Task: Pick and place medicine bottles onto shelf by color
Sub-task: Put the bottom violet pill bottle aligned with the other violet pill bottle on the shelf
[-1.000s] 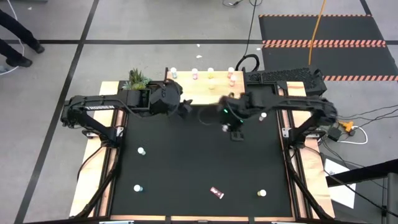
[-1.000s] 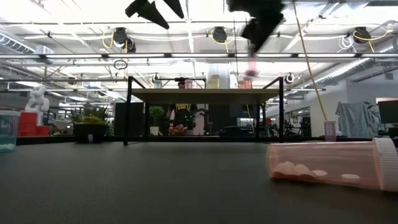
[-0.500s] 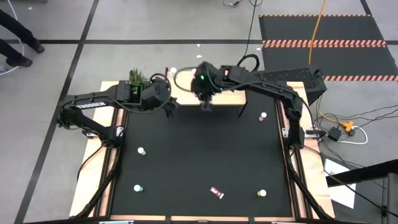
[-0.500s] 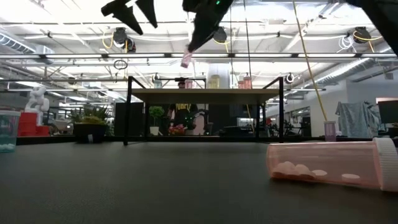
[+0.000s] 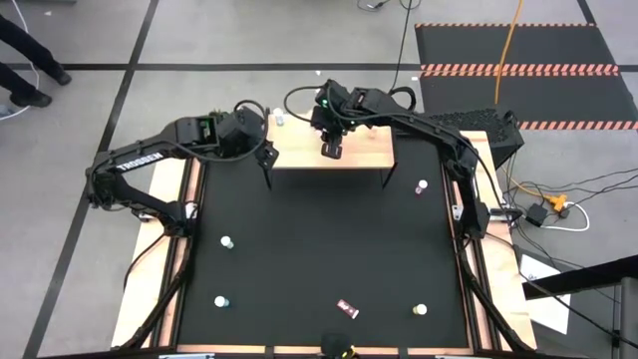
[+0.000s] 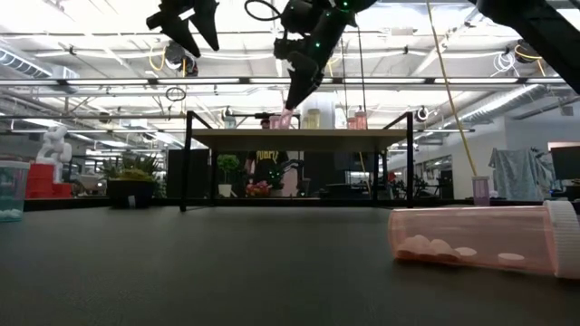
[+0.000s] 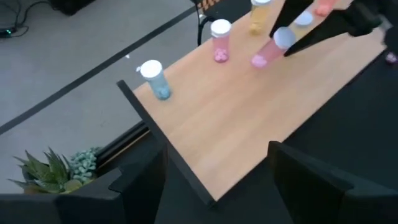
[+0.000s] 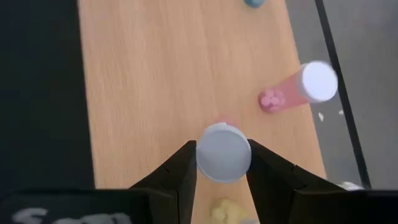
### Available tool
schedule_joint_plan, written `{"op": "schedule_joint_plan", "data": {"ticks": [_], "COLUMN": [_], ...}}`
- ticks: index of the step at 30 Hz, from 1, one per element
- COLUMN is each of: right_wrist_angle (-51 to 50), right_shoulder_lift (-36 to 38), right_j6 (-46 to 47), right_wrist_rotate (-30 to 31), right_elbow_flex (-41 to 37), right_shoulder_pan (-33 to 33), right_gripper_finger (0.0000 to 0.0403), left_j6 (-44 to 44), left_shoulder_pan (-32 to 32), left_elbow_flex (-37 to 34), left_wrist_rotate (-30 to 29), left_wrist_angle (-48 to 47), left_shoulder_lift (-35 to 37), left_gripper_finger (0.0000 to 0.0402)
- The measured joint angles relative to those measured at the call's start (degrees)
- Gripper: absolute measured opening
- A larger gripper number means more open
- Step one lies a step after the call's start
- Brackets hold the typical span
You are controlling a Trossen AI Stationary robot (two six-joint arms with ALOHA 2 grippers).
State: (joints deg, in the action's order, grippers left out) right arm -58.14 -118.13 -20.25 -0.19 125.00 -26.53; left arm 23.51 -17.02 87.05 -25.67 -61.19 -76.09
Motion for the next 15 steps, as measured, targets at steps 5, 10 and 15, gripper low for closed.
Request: {"op": "schedule_joint_plan", "data": {"ticks": [5, 10, 15], "right_wrist_angle": [1.3, 3.52, 4.79], "right_shoulder_lift": [0.02, -0.54, -0.69], "right_j6": [0.09, -0.87, -0.69], "right_wrist_rotate": [-1.59, -2.51, -2.96], "right_elbow_flex": [-0.12, -0.84, -2.81], "right_shoulder_pan": [-0.08, 0.02, -0.01], "right_gripper_finger": [0.0115, 0.0115, 0.0115], "left_j6": [-0.32, 0.35, 0.63], "left_shoulder_pan": [-1.19, -1.18, -0.87], "left_elbow_flex": [0.0, 0.0, 0.0], "left_wrist_rotate": [1.69, 1.86, 1.86], "left_wrist_angle": [0.04, 0.11, -0.16], "left_shoulder_lift": [0.0, 0.0, 0.0], "left_gripper_finger": [0.0273, 0.0273, 0.0273]}}
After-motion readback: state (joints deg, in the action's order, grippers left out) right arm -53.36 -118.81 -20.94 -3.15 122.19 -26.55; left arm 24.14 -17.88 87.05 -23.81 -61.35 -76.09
